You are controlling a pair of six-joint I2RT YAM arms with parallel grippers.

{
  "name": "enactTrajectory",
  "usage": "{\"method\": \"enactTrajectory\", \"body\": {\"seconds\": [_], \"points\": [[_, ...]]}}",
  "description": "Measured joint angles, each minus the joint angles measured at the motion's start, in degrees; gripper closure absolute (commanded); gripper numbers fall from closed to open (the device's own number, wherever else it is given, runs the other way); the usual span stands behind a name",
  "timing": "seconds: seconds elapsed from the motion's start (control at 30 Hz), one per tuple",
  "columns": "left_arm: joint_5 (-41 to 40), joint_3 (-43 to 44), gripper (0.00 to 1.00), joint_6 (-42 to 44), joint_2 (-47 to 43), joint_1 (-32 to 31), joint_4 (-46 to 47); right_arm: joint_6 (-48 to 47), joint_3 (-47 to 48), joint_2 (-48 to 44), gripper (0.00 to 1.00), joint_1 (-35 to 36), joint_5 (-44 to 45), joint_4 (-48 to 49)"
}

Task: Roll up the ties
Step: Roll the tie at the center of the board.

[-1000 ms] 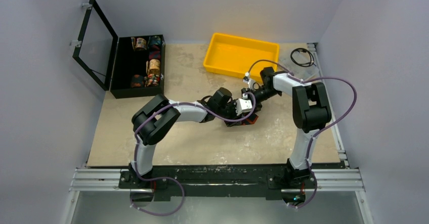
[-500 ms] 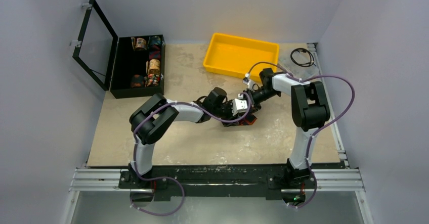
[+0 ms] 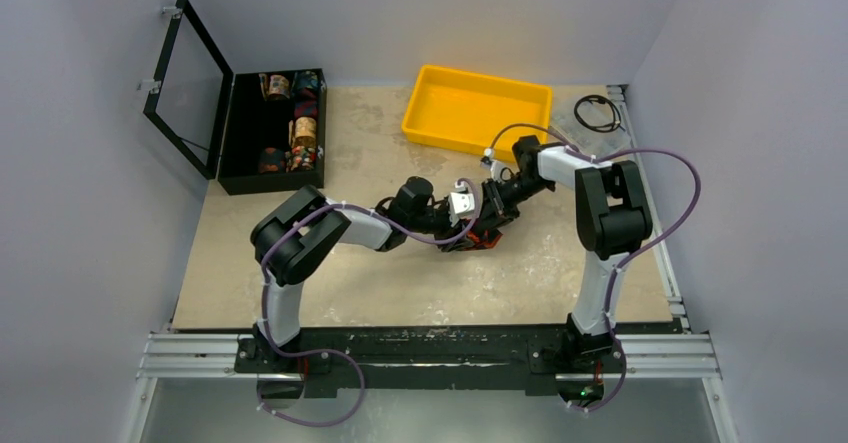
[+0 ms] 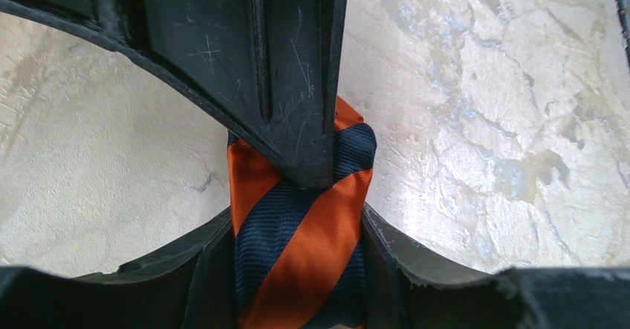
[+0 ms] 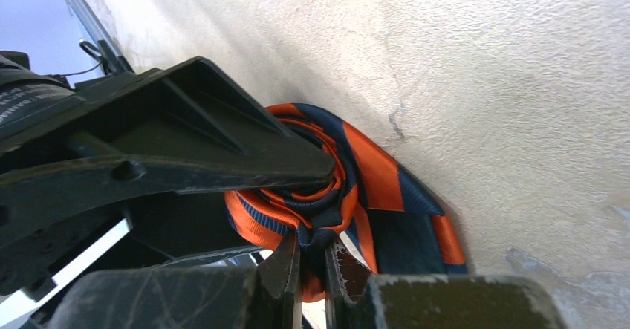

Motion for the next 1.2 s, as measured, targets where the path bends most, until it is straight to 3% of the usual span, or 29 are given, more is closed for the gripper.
{"method": "enactTrajectory", "body": {"seconds": [0.2,0.23,0.3,0.43,0.67,0.93,1.07,1.2], "points": [[1.73,-0.98,0.73,0.42,0.04,0.26,2.82,-0.13,0.26,0.92,1.00,-0.17,0.22,-0.46],[1.73,-0.98,0.77,0.96,0.04,0.26,2.64,-0.13,0.46,1.07,0.96,-0.17,0.22,-0.68],[1.66,-0.79,0.82,2.12,0.04,0.22,1.86,-0.17,0.87,1.31,0.70,-0.13,0.22,-1.25],[1.01,-0.50,0.88,6.19,-0.57,-0.15,-0.61,-0.76,1.05,1.42,0.47,-0.46,1.95,-1.79],[-2.27,3.02,0.93,10.60,-1.09,-1.42,-9.46,-2.64,1.03,0.02,0.23,-2.93,3.67,-4.11],[-3.56,4.20,0.94,11.82,-1.49,-1.53,-13.00,-3.91,-0.09,-3.45,0.16,-6.14,8.44,-3.80],[-3.91,4.94,0.94,12.04,-1.46,-1.51,-14.60,-2.80,-0.44,-3.45,0.07,-6.67,9.14,-3.67],[-4.11,5.31,0.94,12.04,-1.46,-1.51,-15.43,-0.72,-0.79,-2.71,0.12,-6.56,5.99,-2.80]]}}
